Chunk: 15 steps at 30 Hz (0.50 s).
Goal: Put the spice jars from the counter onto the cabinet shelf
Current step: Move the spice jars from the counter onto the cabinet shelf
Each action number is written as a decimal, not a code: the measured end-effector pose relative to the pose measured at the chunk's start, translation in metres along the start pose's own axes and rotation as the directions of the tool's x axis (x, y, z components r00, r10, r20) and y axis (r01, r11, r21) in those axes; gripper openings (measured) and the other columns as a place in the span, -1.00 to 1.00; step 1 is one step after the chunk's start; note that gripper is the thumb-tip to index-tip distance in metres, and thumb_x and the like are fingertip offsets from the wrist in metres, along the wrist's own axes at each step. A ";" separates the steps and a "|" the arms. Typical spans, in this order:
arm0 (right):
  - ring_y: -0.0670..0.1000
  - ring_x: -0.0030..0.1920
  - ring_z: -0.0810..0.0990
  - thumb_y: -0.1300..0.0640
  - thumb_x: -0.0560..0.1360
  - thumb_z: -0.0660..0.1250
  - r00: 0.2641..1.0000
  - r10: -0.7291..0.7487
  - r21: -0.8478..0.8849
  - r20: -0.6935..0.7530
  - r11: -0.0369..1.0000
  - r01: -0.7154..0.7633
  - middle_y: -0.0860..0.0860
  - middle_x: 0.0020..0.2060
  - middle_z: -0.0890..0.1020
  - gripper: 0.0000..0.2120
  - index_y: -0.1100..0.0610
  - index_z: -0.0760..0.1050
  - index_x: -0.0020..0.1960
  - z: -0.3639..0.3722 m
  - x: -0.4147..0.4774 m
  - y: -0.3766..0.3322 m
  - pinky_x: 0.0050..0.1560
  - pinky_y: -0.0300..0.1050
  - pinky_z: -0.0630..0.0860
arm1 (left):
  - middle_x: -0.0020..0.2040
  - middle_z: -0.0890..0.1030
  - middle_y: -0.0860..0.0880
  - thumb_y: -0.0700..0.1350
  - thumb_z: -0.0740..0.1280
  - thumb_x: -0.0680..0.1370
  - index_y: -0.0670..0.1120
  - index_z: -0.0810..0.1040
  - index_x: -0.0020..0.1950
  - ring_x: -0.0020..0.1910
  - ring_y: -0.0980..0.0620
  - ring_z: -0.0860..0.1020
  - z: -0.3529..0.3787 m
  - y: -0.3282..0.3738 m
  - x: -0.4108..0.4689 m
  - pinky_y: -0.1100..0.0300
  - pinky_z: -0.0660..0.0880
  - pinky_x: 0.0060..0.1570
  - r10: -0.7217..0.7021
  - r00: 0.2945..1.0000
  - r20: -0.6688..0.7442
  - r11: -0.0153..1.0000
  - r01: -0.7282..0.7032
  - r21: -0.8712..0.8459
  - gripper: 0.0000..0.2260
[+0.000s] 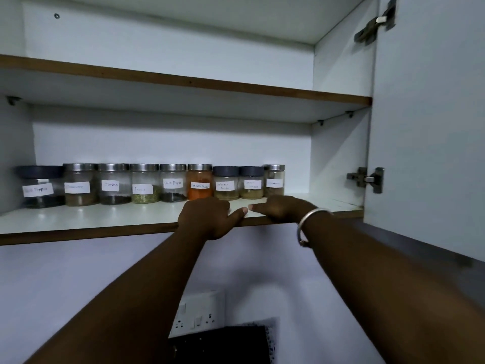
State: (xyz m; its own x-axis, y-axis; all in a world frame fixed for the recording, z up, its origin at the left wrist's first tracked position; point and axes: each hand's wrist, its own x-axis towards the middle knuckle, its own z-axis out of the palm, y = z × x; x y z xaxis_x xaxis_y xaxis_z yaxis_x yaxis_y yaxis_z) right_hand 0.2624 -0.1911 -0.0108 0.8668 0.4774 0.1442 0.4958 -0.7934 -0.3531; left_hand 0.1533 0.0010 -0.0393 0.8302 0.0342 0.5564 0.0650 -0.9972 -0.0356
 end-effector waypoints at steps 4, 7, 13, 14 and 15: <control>0.19 0.44 0.47 -0.53 0.53 -0.12 0.995 0.087 -0.164 -0.057 0.982 -0.095 0.14 0.50 0.46 -0.11 0.11 0.46 0.48 0.017 -0.043 -0.025 0.41 0.09 0.39 | 0.00 0.69 -0.05 0.40 -0.16 0.63 0.08 0.71 0.11 0.07 -0.10 0.63 -0.010 0.005 -0.009 0.02 0.44 -0.04 -0.023 0.996 0.090 1.000 0.022 0.014 -0.29; 0.19 0.31 0.55 -0.50 0.56 -0.10 0.989 -0.007 -0.237 -0.150 0.971 -0.029 0.14 0.38 0.56 -0.15 0.14 0.50 0.39 0.025 -0.071 -0.033 0.26 0.11 0.49 | 0.20 0.69 -0.11 0.28 -0.10 0.71 0.03 0.63 0.29 0.20 -0.15 0.62 -0.016 0.010 -0.026 -0.04 0.50 0.13 0.009 0.995 0.101 1.000 -0.011 0.020 -0.41; 0.22 0.27 0.55 -0.49 0.51 0.12 0.959 -0.147 -0.298 -0.244 0.952 0.070 0.20 0.25 0.59 -0.18 0.22 0.49 0.32 0.040 -0.125 -0.054 0.22 0.09 0.51 | 0.32 0.60 -0.13 0.08 0.13 0.74 -0.09 0.49 0.45 0.29 -0.15 0.56 -0.037 0.007 -0.091 -0.03 0.48 0.24 0.126 0.991 0.041 0.982 -0.119 -0.149 -0.61; 0.21 0.26 0.57 -0.47 0.51 0.15 0.950 -0.180 -0.278 -0.254 0.955 0.107 0.19 0.23 0.60 -0.21 0.22 0.50 0.31 0.043 -0.135 -0.063 0.20 0.08 0.53 | 0.36 0.60 -0.11 0.04 0.17 0.73 -0.06 0.48 0.48 0.32 -0.13 0.55 -0.044 0.005 -0.107 0.00 0.47 0.26 0.135 0.991 0.004 0.966 -0.130 -0.223 -0.64; 0.19 0.24 0.59 -0.43 0.52 0.20 0.938 -0.226 -0.243 -0.261 0.956 0.163 0.16 0.22 0.62 -0.27 0.20 0.51 0.31 0.047 -0.145 -0.075 0.18 0.08 0.55 | 0.40 0.59 -0.09 -0.01 0.21 0.73 -0.03 0.46 0.52 0.35 -0.12 0.54 -0.051 0.003 -0.125 0.02 0.46 0.29 0.136 0.989 -0.055 0.945 -0.146 -0.291 -0.64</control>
State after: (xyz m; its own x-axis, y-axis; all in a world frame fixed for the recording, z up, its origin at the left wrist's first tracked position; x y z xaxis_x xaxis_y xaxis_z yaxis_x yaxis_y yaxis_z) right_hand 0.0969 -0.1833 -0.0488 0.7154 0.5290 0.4564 0.6285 -0.7727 -0.0895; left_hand 0.0214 -0.0098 -0.0665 0.7993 -0.1056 0.5915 -0.2214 -0.9669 0.1265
